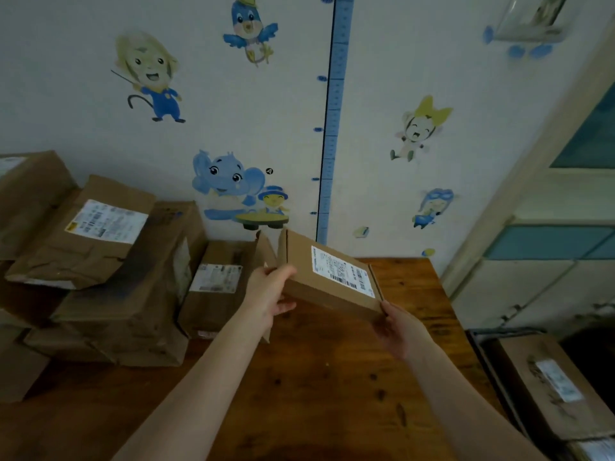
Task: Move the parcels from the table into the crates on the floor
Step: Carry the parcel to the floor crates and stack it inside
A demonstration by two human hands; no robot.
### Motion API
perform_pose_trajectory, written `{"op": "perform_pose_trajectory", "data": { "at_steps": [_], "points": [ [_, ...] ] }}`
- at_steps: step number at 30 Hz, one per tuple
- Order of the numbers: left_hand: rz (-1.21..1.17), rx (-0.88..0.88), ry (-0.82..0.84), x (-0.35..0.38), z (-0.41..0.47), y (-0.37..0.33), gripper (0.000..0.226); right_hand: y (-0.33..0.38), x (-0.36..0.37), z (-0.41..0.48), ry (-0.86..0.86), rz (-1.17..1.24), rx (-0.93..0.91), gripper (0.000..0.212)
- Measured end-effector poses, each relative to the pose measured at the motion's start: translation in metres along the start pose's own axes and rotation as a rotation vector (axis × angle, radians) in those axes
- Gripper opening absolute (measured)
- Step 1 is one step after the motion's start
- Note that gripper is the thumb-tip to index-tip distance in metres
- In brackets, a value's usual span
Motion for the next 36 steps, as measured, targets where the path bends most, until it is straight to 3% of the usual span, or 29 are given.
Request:
{"op": "perform_pose_trajectory", "data": {
  "at_steps": [4,12,17,22,28,36],
  "points": [
    [-0.043,-0.081,-0.013,0.029,0.012,0.034,0.029,0.013,-0.030,0.020,-0.010,0.088,0.014,0.024],
    [-0.125,-0.173,-0.054,0.104,0.042,0.100,0.044,0.030,-0.070,0.060,0.040,0.201,0.037,0.058],
    [-0.095,-0.240,-0.046,0.119,0.058,0.119,0.048,0.045,-0.097,0.083,0.053,0.141,0.060,0.056],
    [-0.072,-0.223,-0.159,0.100,0.073,0.119,0.074,0.063,-0.113,0.100,0.070,-0.066,0.092,0.057],
    [-0.023,-0.325,-0.126,0.110,0.092,0.146,0.046,0.085,-0.128,0.126,0.050,-0.183,0.026,0.071],
    [-0.008,-0.326,-0.112,0.158,0.110,0.190,0.054,0.086,-0.151,0.140,0.005,-0.372,-0.018,0.036]
  ]
}}
Point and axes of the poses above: each hand's wrist, its own z-axis towards the middle knuckle, its own x-axis out of the palm, y = z × x, the point moved 9 cm from there along z, towards the middle knuckle, and after that the axes turned 13 degrees about y, right-handed, at the moved point
